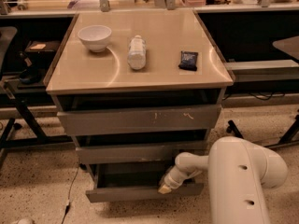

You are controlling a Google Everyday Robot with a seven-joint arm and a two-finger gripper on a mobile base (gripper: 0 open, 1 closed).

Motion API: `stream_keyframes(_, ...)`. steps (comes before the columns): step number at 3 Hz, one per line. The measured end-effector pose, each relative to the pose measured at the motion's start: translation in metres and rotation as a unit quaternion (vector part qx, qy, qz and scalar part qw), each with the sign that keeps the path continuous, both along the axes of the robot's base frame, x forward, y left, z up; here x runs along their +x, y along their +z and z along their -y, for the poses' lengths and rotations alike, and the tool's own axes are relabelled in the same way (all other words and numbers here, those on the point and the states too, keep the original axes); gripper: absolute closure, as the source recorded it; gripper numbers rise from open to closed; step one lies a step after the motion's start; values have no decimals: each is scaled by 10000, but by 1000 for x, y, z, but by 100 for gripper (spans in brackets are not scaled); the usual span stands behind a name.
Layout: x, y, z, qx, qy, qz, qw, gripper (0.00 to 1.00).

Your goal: Open bottom drawer

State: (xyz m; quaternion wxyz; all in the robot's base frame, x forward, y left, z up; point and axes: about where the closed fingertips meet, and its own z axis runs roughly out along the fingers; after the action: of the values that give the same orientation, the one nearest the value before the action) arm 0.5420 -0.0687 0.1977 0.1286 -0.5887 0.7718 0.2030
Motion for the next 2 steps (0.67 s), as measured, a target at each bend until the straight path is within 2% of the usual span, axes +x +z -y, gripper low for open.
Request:
stream_keyframes(1, -15, 1, 4, -9, -101, -61, 9999, 100)
stream_keyframes(2, -15, 1, 4, -9, -101, -61, 9999, 100)
